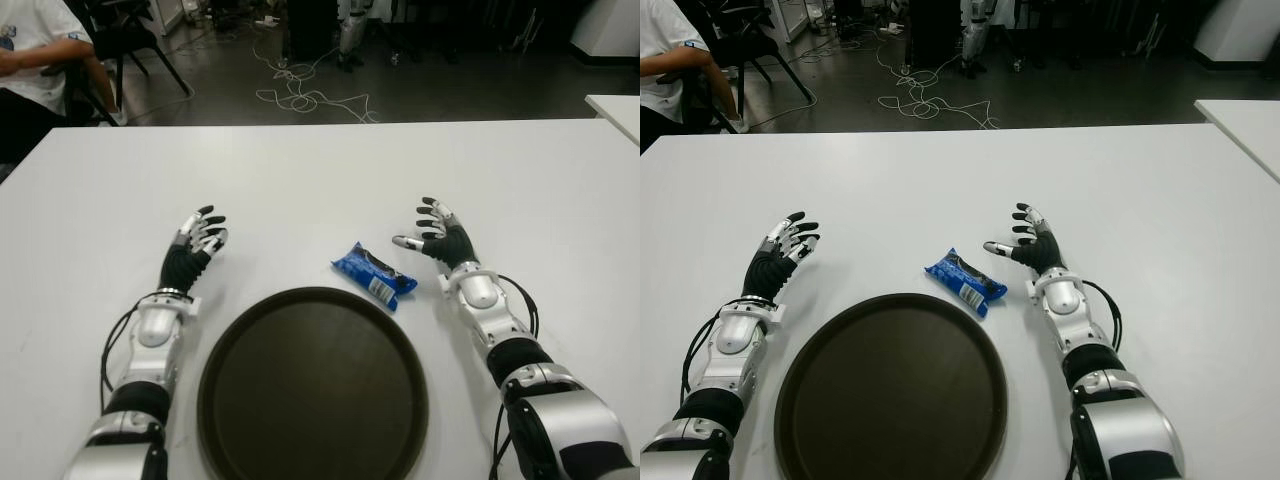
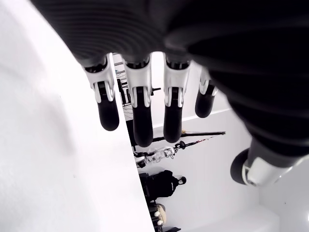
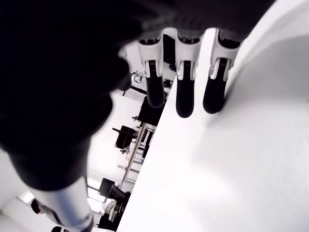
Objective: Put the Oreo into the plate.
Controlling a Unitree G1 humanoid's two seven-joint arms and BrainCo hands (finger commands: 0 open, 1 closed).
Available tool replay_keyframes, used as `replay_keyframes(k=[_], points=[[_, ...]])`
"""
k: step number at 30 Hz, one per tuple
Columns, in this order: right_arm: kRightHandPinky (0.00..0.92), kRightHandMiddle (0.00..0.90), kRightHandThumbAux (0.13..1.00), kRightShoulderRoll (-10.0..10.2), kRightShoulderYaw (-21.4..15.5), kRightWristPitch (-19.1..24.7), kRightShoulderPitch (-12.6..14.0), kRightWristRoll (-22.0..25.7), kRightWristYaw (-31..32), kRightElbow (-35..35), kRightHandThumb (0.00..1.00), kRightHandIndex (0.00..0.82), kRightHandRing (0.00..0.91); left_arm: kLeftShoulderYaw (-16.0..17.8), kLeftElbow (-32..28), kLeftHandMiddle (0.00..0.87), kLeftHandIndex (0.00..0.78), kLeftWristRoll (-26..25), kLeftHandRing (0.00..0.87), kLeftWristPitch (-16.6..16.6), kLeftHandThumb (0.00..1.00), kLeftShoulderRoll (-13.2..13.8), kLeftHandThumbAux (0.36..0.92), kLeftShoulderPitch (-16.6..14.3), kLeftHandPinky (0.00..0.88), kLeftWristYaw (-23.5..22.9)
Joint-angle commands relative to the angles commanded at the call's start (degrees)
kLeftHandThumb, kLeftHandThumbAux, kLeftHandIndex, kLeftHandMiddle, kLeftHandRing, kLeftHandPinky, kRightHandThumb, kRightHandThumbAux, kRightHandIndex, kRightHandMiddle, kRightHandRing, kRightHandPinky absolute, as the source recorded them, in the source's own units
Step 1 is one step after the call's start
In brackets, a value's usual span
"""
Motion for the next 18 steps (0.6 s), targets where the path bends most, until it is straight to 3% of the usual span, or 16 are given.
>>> replay_keyframes(k=[10,16,18], points=[[0.22,0.186,0.811,-0.9,1.5,0.1,2.2,-1.1,-0.3,-6.2,0.032,0.096,0.206,-0.2,-0.1,0.229,0.132,0.2,0.222,0.2,0.093,0.3,0.533,0.1,0.184,-0.2],[0.208,0.185,0.797,-1.9,3.3,-0.7,6.5,-5.0,-3.1,-17.7,0.003,0.098,0.197,-0.3,0.1,0.226,0.128,0.4,0.218,0.2,0.076,0.5,0.541,0.1,0.178,-0.4],[0.206,0.187,0.792,-2.6,4.0,-2.8,8.1,-7.5,-5.4,-21.3,0.001,0.103,0.197,-0.4,0.2,0.227,0.128,0.5,0.223,0.2,0.075,0.6,0.541,0.0,0.188,-0.5]])
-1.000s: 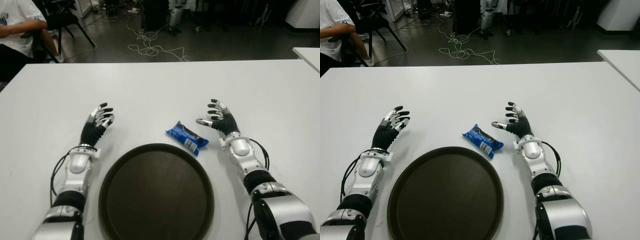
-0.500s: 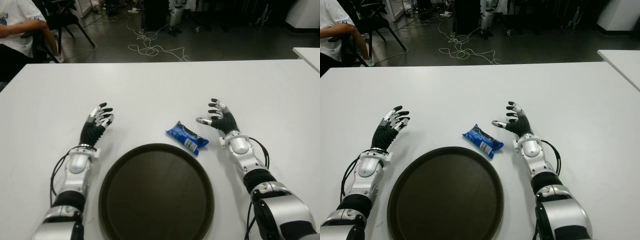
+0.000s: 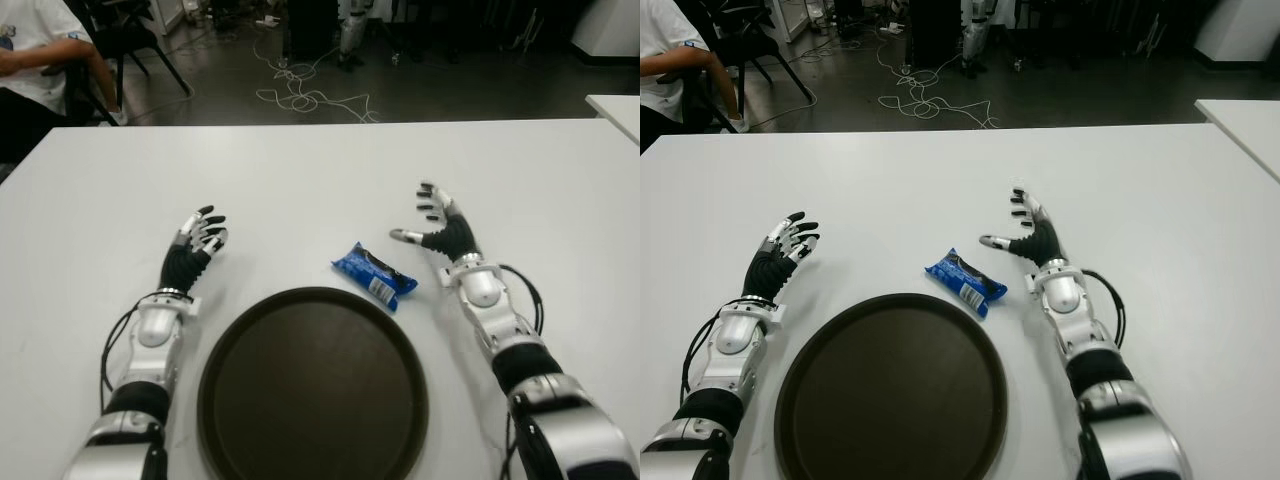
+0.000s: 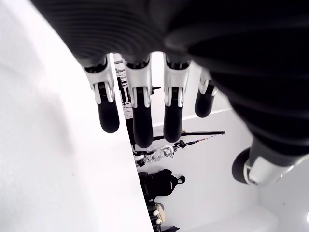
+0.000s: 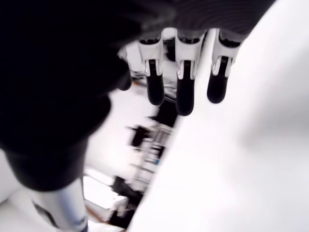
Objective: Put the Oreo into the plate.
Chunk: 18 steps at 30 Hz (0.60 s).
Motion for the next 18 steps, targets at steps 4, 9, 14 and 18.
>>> replay_keyframes(k=[4,9,14,18], points=[[0.207,0.189,0.794,-1.0,0.4,-2.2,2.1,-3.4,-3.1,-5.3,0.0,0.116,0.196,0.1,0.1,0.225,0.124,-0.2,0.228,0.0,0.079,0.1,0.549,-0.1,0.204,-0.3],[0.237,0.202,0.804,-2.3,1.3,-6.6,2.7,-8.1,-8.5,-8.2,0.0,0.139,0.212,0.7,0.2,0.235,0.128,-1.2,0.241,0.2,0.089,-0.3,0.568,-0.1,0.239,-0.8],[0.292,0.222,0.821,-3.9,2.0,-7.4,5.2,-13.5,-12.1,-15.2,0.0,0.152,0.248,0.8,0.1,0.231,0.126,-1.6,0.24,0.4,0.077,-0.2,0.561,-0.2,0.239,-1.4],[0.342,0.24,0.848,-4.3,2.4,-5.0,8.4,-17.2,-12.6,-22.8,0.0,0.16,0.282,0.7,-0.2,0.226,0.123,-1.4,0.233,0.4,0.066,0.0,0.56,0.0,0.225,-1.6]])
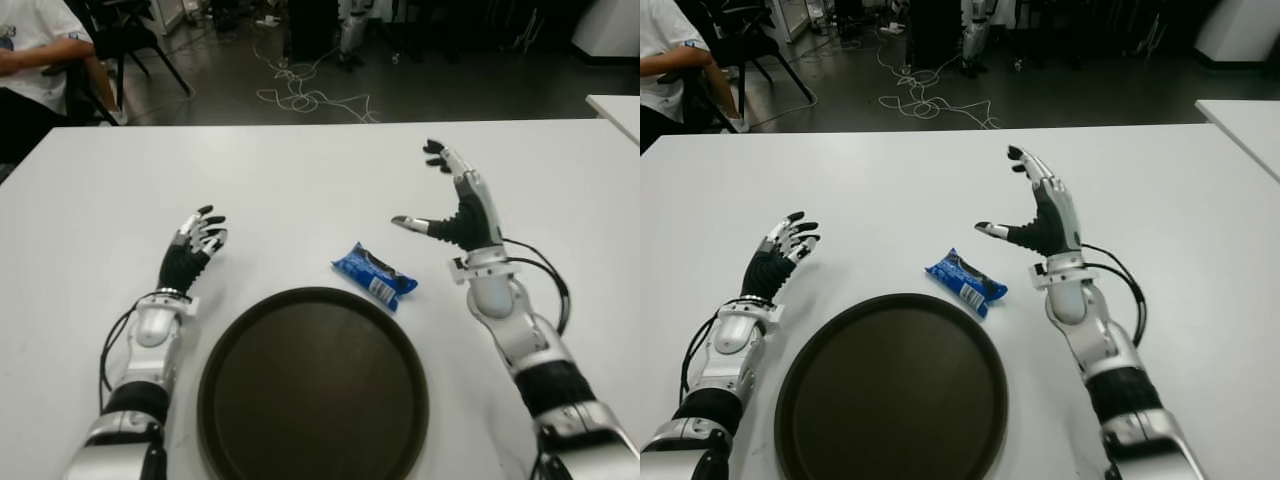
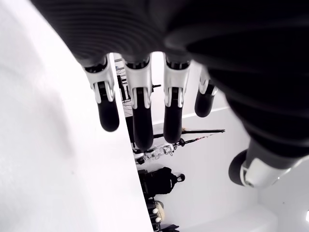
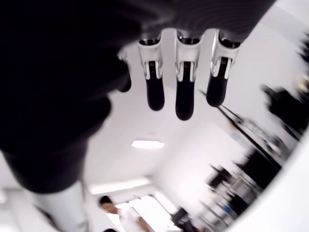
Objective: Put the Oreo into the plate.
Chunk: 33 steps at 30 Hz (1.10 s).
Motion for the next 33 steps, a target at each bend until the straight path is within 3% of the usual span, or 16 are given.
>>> replay_keyframes(k=[6,13,16,18,26,33], points=[[0.321,0.244,0.861,-1.1,1.4,6.0,2.5,-5.1,2.4,-6.2,0.0,0.161,0.283,-0.1,-0.4,0.234,0.126,0.3,0.238,-0.4,0.075,0.2,0.557,0.3,0.223,0.0],[0.248,0.232,0.773,-1.5,5.3,20.9,5.7,-13.2,16.0,-18.9,0.0,0.144,0.251,-0.4,-0.9,0.233,0.129,1.3,0.233,-0.9,0.072,0.3,0.551,0.7,0.215,0.9],[0.237,0.227,0.758,-1.4,6.9,25.4,6.0,-15.6,20.6,-21.7,0.0,0.139,0.243,-0.5,-0.9,0.23,0.129,1.6,0.232,-1.0,0.071,0.4,0.545,0.7,0.221,1.2],[0.233,0.222,0.756,-0.3,10.0,28.3,5.7,-18.9,22.9,-21.2,0.0,0.138,0.238,-0.6,-0.9,0.226,0.129,1.8,0.231,-0.9,0.076,0.4,0.545,0.8,0.22,1.2],[0.204,0.2,0.771,0.1,13.4,33.2,5.8,-21.6,27.4,-22.2,0.0,0.13,0.215,-0.6,-1.2,0.222,0.135,1.9,0.226,-1.0,0.081,0.4,0.556,1.0,0.206,1.5],[0.188,0.204,0.791,0.5,16.1,35.0,4.7,-22.9,26.7,-18.4,0.0,0.135,0.214,-0.4,-2.1,0.225,0.13,1.3,0.226,-0.8,0.083,0.0,0.567,1.3,0.214,1.0]])
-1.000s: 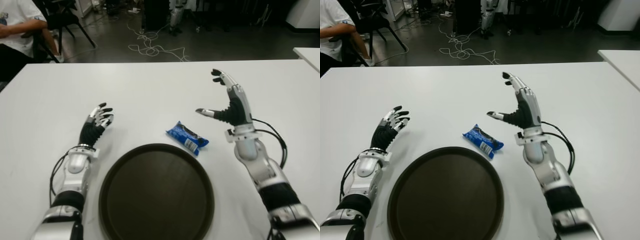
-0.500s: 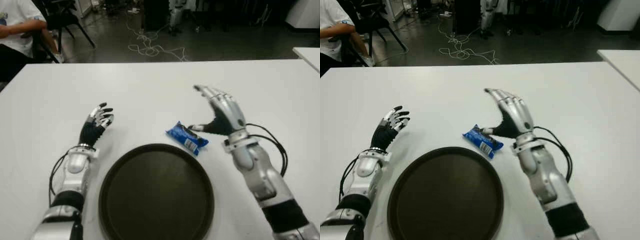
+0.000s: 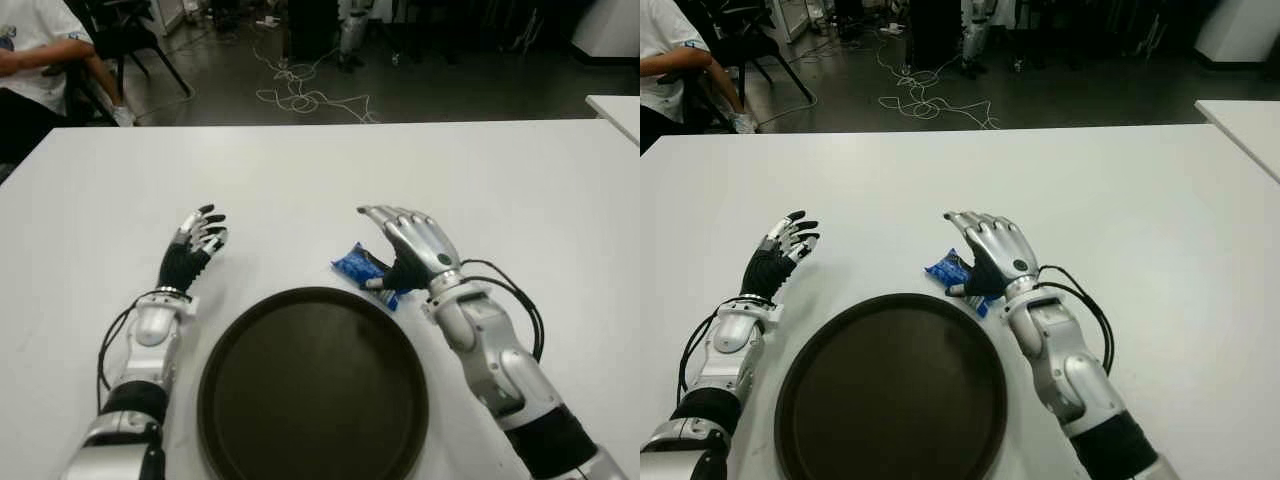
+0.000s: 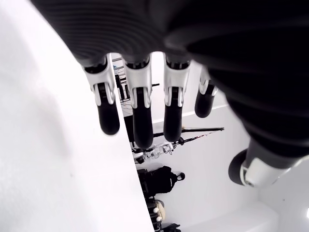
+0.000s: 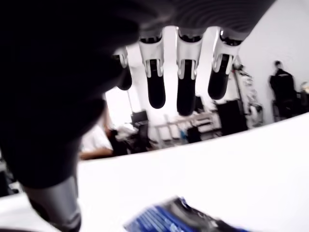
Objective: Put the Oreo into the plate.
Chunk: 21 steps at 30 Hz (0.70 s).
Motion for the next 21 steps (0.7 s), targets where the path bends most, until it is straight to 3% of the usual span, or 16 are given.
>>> replay_keyframes(k=[15,21], points=[[0.096,0.234,0.773,-0.1,3.2,3.4,-1.5,-3.5,-0.6,2.3,0.0,0.181,0.209,-0.1,-0.4,0.232,0.124,-0.4,0.233,-0.9,0.052,-0.2,0.558,0.4,0.223,-0.4],[0.128,0.237,0.775,0.1,3.7,4.0,-1.6,-4.1,-0.9,2.3,0.0,0.183,0.22,-0.3,-1.1,0.246,0.139,0.0,0.241,-1.4,0.043,-0.2,0.557,0.6,0.223,-0.2]])
